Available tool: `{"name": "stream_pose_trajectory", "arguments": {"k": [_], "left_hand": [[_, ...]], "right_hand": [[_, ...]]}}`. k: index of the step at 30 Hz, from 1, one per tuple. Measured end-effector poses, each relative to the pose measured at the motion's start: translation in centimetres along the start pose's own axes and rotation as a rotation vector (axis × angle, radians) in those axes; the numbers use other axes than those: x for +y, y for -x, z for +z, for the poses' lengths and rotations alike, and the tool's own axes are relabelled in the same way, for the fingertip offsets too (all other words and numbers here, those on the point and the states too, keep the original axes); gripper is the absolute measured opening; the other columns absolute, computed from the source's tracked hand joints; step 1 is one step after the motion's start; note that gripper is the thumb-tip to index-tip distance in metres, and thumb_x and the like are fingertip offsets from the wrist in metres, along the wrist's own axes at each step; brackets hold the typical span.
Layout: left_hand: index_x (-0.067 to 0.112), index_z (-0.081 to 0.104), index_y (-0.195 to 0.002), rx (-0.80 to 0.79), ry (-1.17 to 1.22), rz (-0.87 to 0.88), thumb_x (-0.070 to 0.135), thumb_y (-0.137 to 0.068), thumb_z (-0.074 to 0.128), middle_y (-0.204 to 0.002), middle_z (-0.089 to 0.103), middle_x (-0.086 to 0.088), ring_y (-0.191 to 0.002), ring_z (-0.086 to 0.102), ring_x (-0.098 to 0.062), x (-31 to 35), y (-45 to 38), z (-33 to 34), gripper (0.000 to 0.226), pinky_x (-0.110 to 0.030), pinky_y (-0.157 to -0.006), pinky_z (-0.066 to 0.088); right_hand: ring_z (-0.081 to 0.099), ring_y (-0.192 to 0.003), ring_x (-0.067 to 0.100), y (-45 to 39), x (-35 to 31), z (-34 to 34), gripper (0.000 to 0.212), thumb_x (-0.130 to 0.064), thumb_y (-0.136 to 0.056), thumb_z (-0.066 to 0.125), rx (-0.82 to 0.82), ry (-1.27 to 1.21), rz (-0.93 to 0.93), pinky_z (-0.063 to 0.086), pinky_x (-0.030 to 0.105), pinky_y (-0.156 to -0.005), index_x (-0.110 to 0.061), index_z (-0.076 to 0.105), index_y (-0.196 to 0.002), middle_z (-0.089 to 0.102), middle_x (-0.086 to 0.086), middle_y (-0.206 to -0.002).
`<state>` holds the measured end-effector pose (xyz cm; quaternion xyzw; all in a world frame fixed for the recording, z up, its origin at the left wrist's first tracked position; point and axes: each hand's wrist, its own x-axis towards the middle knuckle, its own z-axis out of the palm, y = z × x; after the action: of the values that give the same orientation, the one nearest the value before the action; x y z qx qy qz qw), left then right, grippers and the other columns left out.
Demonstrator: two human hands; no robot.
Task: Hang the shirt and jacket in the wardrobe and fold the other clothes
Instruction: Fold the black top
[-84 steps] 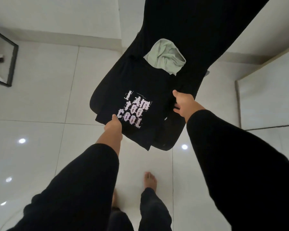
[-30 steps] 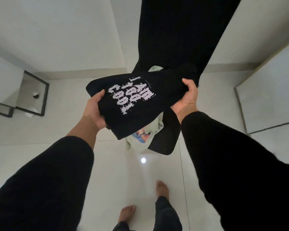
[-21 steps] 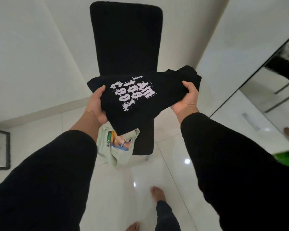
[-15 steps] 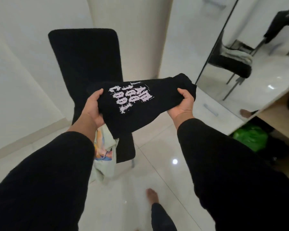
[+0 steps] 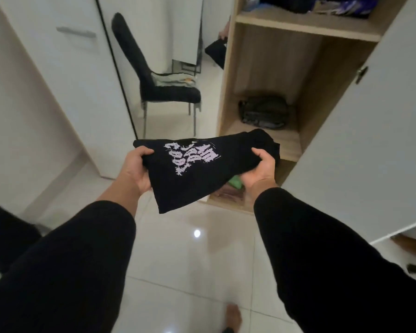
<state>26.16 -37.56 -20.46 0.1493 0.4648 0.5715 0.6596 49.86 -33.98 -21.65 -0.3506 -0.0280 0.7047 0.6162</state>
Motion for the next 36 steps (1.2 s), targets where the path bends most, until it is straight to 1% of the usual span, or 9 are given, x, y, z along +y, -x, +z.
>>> {"name": "stream_pose_trajectory", "arguments": {"k": [5, 14, 16, 19, 22, 25, 28, 32, 36], "left_hand": [[0.001, 0.054, -0.114, -0.026, -0.115, -0.120, 0.013, -0.096, 0.036, -0.099, 0.069, -0.017, -0.088, 0.068, -0.027, -3.5, -9.7, 8.9, 0.028, -0.041, -0.072, 0.053], [0.004, 0.050, -0.125, -0.087, -0.310, -0.238, 0.025, -0.097, 0.041, -0.113, 0.064, -0.017, -0.100, 0.063, -0.029, -4.7, -23.2, 18.5, 0.036, -0.041, -0.079, 0.051], [0.005, 0.051, -0.125, -0.120, -0.368, -0.247, 0.023, -0.093, 0.044, -0.113, 0.064, -0.017, -0.101, 0.063, -0.031, -4.5, -26.3, 20.1, 0.037, -0.043, -0.084, 0.051], [0.006, 0.053, -0.118, -0.140, -0.478, -0.248, 0.015, -0.092, 0.044, -0.110, 0.065, -0.017, -0.096, 0.064, -0.030, -4.6, -31.0, 22.5, 0.029, -0.041, -0.076, 0.052], [0.016, 0.046, -0.121, -0.142, -0.555, -0.209, 0.011, -0.095, 0.045, -0.106, 0.063, -0.014, -0.095, 0.064, -0.029, -5.2, -35.6, 24.5, 0.027, -0.043, -0.073, 0.053], [0.021, 0.045, -0.120, -0.144, -0.568, -0.225, 0.013, -0.093, 0.049, -0.104, 0.063, -0.012, -0.093, 0.063, -0.029, -6.1, -39.6, 26.4, 0.028, -0.044, -0.070, 0.052], [0.015, 0.047, -0.129, -0.203, -0.517, -0.280, 0.017, -0.087, 0.051, -0.113, 0.063, -0.014, -0.100, 0.063, -0.031, -6.8, -43.1, 27.7, 0.042, -0.041, -0.068, 0.052], [0.031, 0.042, -0.136, -0.257, -0.416, -0.169, 0.004, -0.084, 0.044, -0.123, 0.057, -0.012, -0.110, 0.058, -0.033, -8.5, -48.5, 28.6, 0.059, -0.051, -0.088, 0.050], [0.038, 0.044, -0.135, -0.248, -0.437, -0.137, 0.002, -0.087, 0.044, -0.121, 0.058, -0.007, -0.107, 0.059, -0.028, -10.9, -52.7, 28.6, 0.060, -0.047, -0.085, 0.051]], "right_hand": [[0.059, -0.105, 0.035, -6.2, -7.9, -3.0, 0.039, -0.012, -0.088, 0.051, 0.116, -0.013, -0.043, 0.050, 0.044, -0.077, -0.007, 0.055, -0.126, 0.062, 0.018, -0.116], [0.057, -0.103, 0.035, -16.4, -14.8, -4.1, 0.017, -0.016, -0.088, 0.052, 0.208, -0.070, -0.049, 0.044, 0.046, -0.098, -0.006, 0.058, -0.101, 0.061, 0.019, -0.108], [0.057, -0.105, 0.036, -19.0, -15.6, -4.1, 0.018, -0.016, -0.088, 0.051, 0.214, -0.098, -0.072, 0.043, 0.047, -0.101, -0.006, 0.058, -0.102, 0.061, 0.020, -0.111], [0.057, -0.108, 0.037, -23.1, -16.5, -3.9, 0.024, -0.015, -0.087, 0.051, 0.230, -0.136, -0.100, 0.041, 0.049, -0.103, -0.005, 0.059, -0.107, 0.061, 0.021, -0.116], [0.056, -0.108, 0.037, -26.8, -17.4, -3.7, 0.030, -0.017, -0.087, 0.050, 0.265, -0.126, -0.135, 0.043, 0.051, -0.094, -0.008, 0.058, -0.115, 0.059, 0.020, -0.118], [0.058, -0.103, 0.035, -30.4, -18.5, -3.8, 0.025, -0.018, -0.089, 0.048, 0.276, -0.112, -0.163, 0.042, 0.048, -0.097, -0.008, 0.060, -0.108, 0.062, 0.018, -0.112], [0.055, -0.112, 0.036, -34.5, -19.4, -4.4, 0.036, -0.018, -0.088, 0.048, 0.260, -0.114, -0.197, 0.040, 0.048, -0.103, -0.010, 0.056, -0.122, 0.059, 0.018, -0.123], [0.055, -0.112, 0.037, -39.6, -20.4, -5.9, 0.036, -0.018, -0.087, 0.048, 0.247, -0.159, -0.216, 0.042, 0.049, -0.101, -0.012, 0.054, -0.122, 0.057, 0.018, -0.125], [0.052, -0.118, 0.038, -43.1, -20.0, -8.5, 0.040, -0.015, -0.087, 0.048, 0.273, -0.216, -0.210, 0.037, 0.049, -0.108, -0.012, 0.053, -0.126, 0.056, 0.018, -0.127]]}}
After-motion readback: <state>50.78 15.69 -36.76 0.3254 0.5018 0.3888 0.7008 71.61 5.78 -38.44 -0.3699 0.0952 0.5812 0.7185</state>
